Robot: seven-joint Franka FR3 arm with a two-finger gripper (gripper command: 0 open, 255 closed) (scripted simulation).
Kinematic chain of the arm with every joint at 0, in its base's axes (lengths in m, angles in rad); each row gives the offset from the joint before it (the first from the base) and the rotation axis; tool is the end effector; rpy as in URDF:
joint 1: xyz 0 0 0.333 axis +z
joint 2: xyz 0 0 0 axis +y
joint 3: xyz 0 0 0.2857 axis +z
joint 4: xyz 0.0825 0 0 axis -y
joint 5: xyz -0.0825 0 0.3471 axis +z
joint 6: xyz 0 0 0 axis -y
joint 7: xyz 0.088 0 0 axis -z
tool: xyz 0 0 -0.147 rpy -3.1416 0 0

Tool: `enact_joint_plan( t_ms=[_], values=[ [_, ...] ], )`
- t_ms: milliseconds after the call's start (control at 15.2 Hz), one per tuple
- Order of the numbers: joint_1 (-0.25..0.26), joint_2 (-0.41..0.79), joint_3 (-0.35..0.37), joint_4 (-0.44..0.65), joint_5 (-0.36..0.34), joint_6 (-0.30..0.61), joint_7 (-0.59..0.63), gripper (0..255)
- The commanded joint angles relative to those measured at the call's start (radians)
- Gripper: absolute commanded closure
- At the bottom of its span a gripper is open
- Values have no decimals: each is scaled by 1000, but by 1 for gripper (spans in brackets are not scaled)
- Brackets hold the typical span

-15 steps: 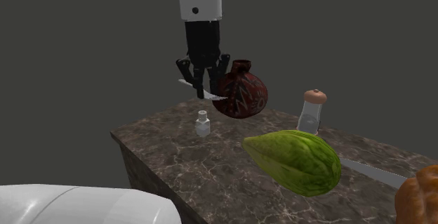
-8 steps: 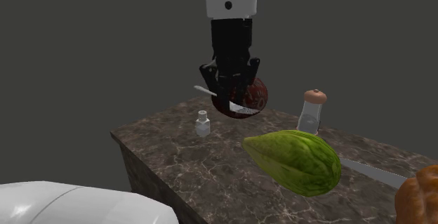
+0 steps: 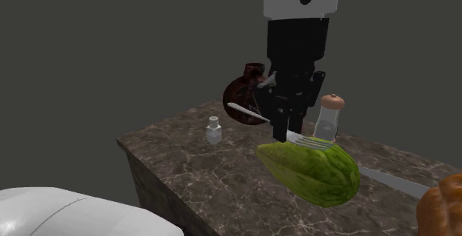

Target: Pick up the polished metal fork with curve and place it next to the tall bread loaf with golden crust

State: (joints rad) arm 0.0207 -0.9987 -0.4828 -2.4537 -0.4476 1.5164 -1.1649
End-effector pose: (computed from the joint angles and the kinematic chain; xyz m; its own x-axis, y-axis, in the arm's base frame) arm 0.2032 -0.1987 0.4970 0.6342 0.7720 -0.0421 0.7730 -0.6341 0.0183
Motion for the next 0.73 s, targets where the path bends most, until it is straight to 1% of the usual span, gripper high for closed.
enact_joint_plan(
  t_ms=[0, 330, 660],
  values=[
    [-19, -17, -35, 11, -34, -16, -46, 255],
    [-58, -40, -135, 58, -124, -43, -168, 255],
    [-78, -39, -231, 126, -202, -57, -282, 255]
  ],
)
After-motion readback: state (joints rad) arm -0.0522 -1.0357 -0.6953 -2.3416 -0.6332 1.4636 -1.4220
